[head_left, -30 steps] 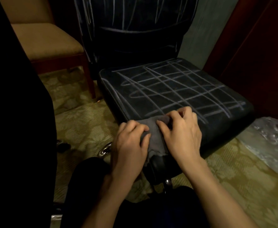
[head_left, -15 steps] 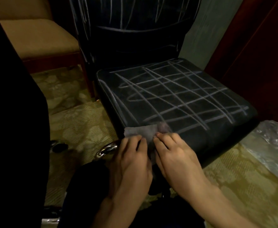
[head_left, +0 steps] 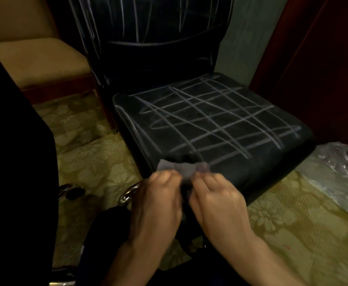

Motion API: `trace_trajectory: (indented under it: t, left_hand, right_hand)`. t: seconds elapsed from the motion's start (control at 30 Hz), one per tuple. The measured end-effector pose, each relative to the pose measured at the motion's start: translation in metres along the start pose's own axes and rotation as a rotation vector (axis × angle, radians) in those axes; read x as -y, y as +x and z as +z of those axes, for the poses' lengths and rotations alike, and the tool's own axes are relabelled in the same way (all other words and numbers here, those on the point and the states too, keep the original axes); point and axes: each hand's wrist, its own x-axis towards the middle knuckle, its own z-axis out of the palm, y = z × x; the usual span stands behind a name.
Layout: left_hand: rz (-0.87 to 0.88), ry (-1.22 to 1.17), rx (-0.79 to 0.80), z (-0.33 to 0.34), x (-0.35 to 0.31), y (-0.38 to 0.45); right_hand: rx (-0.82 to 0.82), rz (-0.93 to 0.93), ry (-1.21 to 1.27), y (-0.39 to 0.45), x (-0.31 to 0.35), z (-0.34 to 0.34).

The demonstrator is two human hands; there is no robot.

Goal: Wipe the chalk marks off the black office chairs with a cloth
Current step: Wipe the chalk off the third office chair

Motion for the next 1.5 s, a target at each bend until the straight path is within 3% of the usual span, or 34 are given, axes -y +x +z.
trace_trajectory:
  t: [0.17, 0.27, 0.47, 0.67, 0.83, 1.1, 1.23, 1.37, 1.5]
  left_hand:
    - [0.052, 0.042, 0.025, 0.016, -0.023, 0.036]
    - [0.023, 0.144, 0.199, 0.023, -0.046, 0.078]
    - [0.063, 0.320, 0.467, -0.001, -0.048, 0.094]
    - [0.113, 0.179, 0.616, -0.014, -0.034, 0.101]
    - [0.124, 0.245, 0.529, -0.008, -0.032, 0.094]
    - [0.219, 0.214, 0.251, 0.013, -0.043, 0.054]
    - [0.189, 0.192, 0.306, 0.024, -0.052, 0.060]
    - [0.136, 0.323, 0.369, 0.038, -0.070, 0.099]
    - [0.137, 0.339, 0.378, 0.044, -0.088, 0.117]
  right_hand:
    - [-0.056, 0.150, -0.046, 0.002, -0.030, 0.005]
    - [-0.001, 0.208, -0.132, 0.032, -0.058, 0.012]
    - [0.191, 0.011, -0.107, 0.028, -0.072, -0.010]
    - [0.380, -0.012, 0.051, 0.041, -0.083, -0.021]
    - [0.389, -0.048, 0.001, 0.044, -0.088, -0.018]
    - [0.052, 0.089, -0.033, -0.006, -0.056, -0.007]
    - [0.012, 0.125, -0.035, -0.013, -0.058, 0.001]
    - [-0.002, 0.203, -0.059, 0.018, -0.093, 0.007]
    - [0.075, 0.270, -0.078, 0.036, -0.106, 0.008]
